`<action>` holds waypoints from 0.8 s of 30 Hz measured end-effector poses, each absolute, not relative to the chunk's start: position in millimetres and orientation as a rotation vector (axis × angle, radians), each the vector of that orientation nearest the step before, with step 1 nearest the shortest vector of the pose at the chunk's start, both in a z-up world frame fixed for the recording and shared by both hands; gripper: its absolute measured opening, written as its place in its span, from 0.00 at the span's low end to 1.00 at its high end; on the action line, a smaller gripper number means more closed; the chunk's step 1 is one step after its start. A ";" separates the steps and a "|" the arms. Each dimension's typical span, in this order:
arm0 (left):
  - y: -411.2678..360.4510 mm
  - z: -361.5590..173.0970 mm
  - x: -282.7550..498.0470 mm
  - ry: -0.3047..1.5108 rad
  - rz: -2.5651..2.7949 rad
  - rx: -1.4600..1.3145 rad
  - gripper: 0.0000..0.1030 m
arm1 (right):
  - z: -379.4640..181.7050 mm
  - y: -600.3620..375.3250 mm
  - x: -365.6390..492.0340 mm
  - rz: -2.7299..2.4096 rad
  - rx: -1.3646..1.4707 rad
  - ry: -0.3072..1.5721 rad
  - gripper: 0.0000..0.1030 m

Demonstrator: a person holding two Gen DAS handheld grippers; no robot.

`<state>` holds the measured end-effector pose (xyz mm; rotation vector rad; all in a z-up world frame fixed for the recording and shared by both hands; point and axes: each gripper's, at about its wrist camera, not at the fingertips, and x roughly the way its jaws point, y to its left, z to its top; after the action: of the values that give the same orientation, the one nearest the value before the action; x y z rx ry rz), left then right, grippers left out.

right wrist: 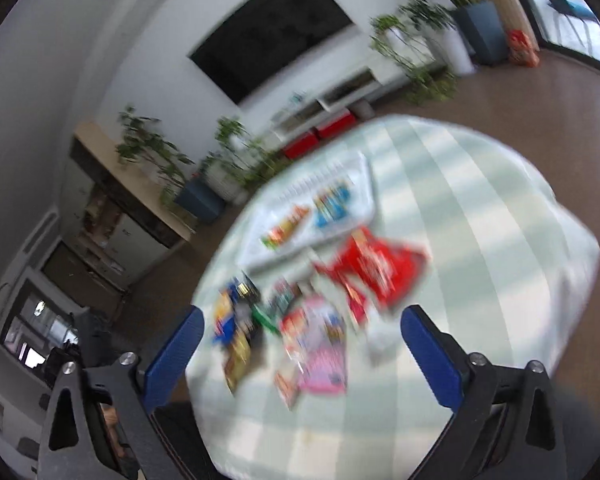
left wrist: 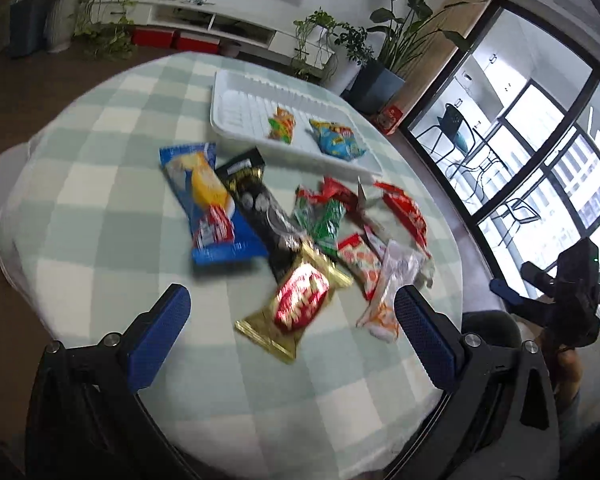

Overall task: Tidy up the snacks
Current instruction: 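Lift both tools away from the tray back over the pile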

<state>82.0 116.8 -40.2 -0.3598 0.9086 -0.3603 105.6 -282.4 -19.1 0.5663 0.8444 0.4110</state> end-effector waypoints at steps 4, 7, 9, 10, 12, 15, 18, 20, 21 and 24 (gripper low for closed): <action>91.2 -52.6 61.3 0.924 -0.434 -0.303 1.00 | -49.7 -272.4 89.3 0.410 0.621 0.929 0.86; 76.6 -49.3 65.9 0.935 -0.453 -0.242 1.00 | -51.1 -258.7 87.6 0.433 0.585 0.934 0.85; 72.1 -43.7 69.0 0.917 -0.477 -0.200 1.00 | -47.2 -252.1 87.8 0.439 0.550 0.917 0.85; 71.0 -40.4 76.5 0.920 -0.480 -0.181 1.00 | -45.9 -249.7 88.5 0.437 0.531 0.912 0.85; 67.3 -40.5 89.7 0.948 -0.482 -0.113 0.99 | -46.9 -246.4 85.7 0.437 0.515 0.913 0.85; 67.9 -44.5 109.2 0.981 -0.493 -0.039 0.96 | -50.1 -246.5 87.1 0.449 0.541 0.917 0.85; 65.7 -52.6 121.4 1.032 -0.551 -0.010 0.73 | -50.2 -241.7 89.5 0.448 0.521 0.919 0.84; 59.5 -57.9 126.5 1.065 -0.581 0.029 0.69 | -49.6 -234.7 92.1 0.437 0.472 0.929 0.76; 56.7 -59.9 127.9 1.074 -0.587 0.046 0.69 | -50.1 -231.9 94.2 0.427 0.456 0.938 0.73; 51.7 -64.6 136.3 1.092 -0.600 0.073 0.69 | -56.1 -229.5 104.4 0.409 0.489 0.973 0.72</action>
<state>136.3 51.7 -64.6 0.0732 1.0917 -0.5997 104.4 -229.5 -56.1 0.4886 0.9734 0.4093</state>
